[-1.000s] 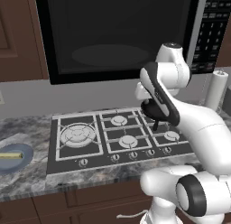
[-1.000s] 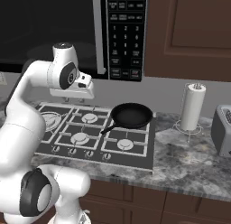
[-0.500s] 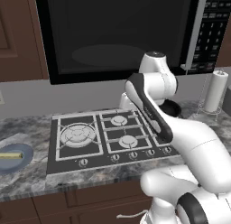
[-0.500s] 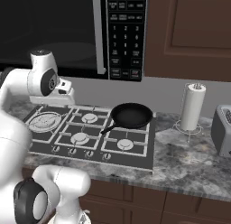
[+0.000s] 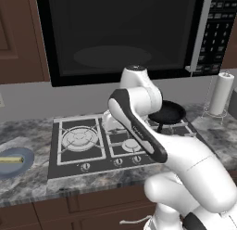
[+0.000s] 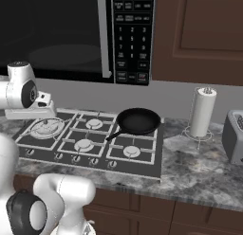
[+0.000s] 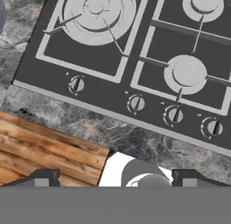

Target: Pick up the butter stick and place it in the pan. Then turn on the burner for the pan.

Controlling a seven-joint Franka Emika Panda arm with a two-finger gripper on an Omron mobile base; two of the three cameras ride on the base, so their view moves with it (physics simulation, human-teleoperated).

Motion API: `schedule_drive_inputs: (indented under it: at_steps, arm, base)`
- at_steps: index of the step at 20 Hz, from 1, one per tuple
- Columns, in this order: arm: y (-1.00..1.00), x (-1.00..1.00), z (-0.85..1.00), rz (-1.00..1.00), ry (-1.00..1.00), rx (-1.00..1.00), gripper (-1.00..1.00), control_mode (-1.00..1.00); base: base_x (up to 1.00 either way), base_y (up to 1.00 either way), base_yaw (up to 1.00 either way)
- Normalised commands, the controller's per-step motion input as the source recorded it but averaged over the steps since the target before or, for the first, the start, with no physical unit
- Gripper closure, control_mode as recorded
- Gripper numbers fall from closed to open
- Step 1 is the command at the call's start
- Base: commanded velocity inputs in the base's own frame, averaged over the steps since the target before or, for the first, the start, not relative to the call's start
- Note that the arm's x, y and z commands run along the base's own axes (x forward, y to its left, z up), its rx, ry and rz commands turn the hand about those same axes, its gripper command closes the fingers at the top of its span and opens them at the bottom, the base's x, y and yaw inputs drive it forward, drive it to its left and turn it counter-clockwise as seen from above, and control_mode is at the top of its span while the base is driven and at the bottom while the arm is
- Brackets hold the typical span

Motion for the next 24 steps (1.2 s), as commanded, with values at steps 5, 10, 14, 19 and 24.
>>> schedule_drive_inputs:
  at_steps: [5, 10, 14, 19, 24]
  arm:
    - [0.71, -0.07, -0.12, 0.17, 0.12, 0.0, -1.0, -1.0]
    - [0.73, -0.08, -0.15, 0.15, 0.09, 0.0, -1.0, -1.0]
    - [0.76, -0.05, -0.12, 0.13, 0.07, -0.01, -1.0, -1.0]
    - [0.75, 0.0, -0.07, 0.1, 0.02, -0.06, -1.0, -1.0]
    - [0.74, 0.0, -0.08, 0.08, 0.01, -0.06, -1.0, -1.0]
  base:
    - [0.0, 0.0, 0.0]
    - [0.0, 0.0, 0.0]
    - [0.0, 0.0, 0.0]
    - [0.0, 0.0, 0.0]
    - [0.0, 0.0, 0.0]
